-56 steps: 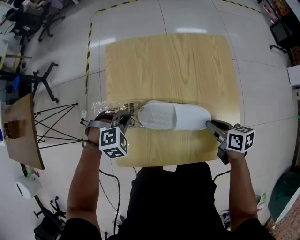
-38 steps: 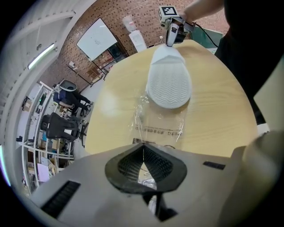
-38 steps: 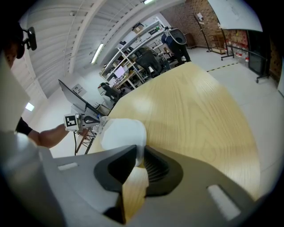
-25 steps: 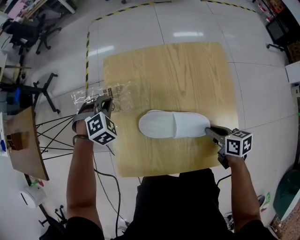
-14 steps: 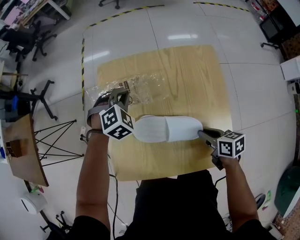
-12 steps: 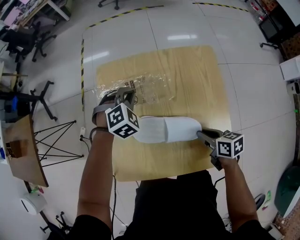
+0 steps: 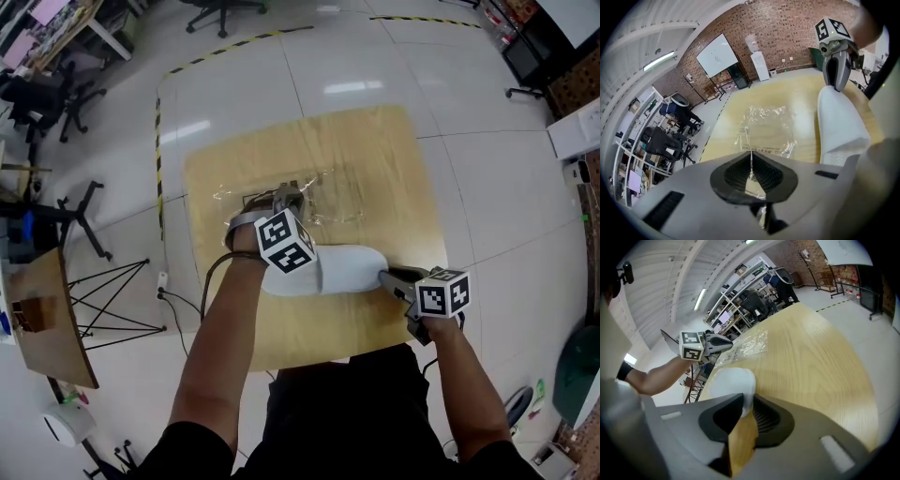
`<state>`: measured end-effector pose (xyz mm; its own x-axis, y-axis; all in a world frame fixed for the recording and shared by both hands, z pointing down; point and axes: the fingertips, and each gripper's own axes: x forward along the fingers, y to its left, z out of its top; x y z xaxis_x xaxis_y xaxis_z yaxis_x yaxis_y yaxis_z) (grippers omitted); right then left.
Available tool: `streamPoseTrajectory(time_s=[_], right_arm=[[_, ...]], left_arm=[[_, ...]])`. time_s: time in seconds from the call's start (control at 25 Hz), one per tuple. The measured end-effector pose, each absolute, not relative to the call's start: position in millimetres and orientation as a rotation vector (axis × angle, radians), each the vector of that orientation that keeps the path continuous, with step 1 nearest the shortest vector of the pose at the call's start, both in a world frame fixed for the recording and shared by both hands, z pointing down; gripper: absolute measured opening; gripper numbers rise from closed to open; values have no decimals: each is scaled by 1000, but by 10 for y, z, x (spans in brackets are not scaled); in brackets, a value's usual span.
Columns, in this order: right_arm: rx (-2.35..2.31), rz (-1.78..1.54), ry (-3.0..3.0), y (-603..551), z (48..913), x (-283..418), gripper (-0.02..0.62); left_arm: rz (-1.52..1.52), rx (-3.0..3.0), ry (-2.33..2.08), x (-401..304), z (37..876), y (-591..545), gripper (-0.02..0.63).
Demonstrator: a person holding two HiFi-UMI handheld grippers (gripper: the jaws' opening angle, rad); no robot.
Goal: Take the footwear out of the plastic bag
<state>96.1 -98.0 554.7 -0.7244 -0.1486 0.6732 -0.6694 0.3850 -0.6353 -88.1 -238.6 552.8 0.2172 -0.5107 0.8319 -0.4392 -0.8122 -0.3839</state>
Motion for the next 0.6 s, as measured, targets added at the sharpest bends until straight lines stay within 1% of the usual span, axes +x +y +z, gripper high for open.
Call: streamPoseTrajectory(time_s=[0.08,0.12,0.16,0.36,0.44,0.48,0.52,0.56,0.6], right_arm=[[710,1324,-2117,-974,5540,992,96],[716,1314,-2111,-960,5526,1023,128],[726,1299,-2106,-938,5505,1063,141],[879,1211,-2103,-785,5280,1301,142],[973,1187,-2149,-677,5078,1333,105],[1022,1168,-2190,-617,4943,1326,71],[1068,1145,-2240,-555,4795,1307,22],[1106,1127,-2296,-480,4646,1278,2],[1133,1116,-2353,-387,4505,1237,2]], left_arm=[[-1677,-2418,956,-860,5536,-2400,51],[-1668,-2434,971,-855,5514,-2390,65],[-1658,-2451,983,-854,5478,-2366,66],[-1546,-2508,1080,-966,5117,-2120,64],[-1430,-2621,1178,-1018,4921,-1892,38],[-1358,-2694,1233,-1033,4822,-1748,29],[-1275,-2774,1283,-1031,4722,-1589,15],[-1184,-2861,1321,-1004,4623,-1408,9],[-1089,-2949,1337,-954,4528,-1197,8]])
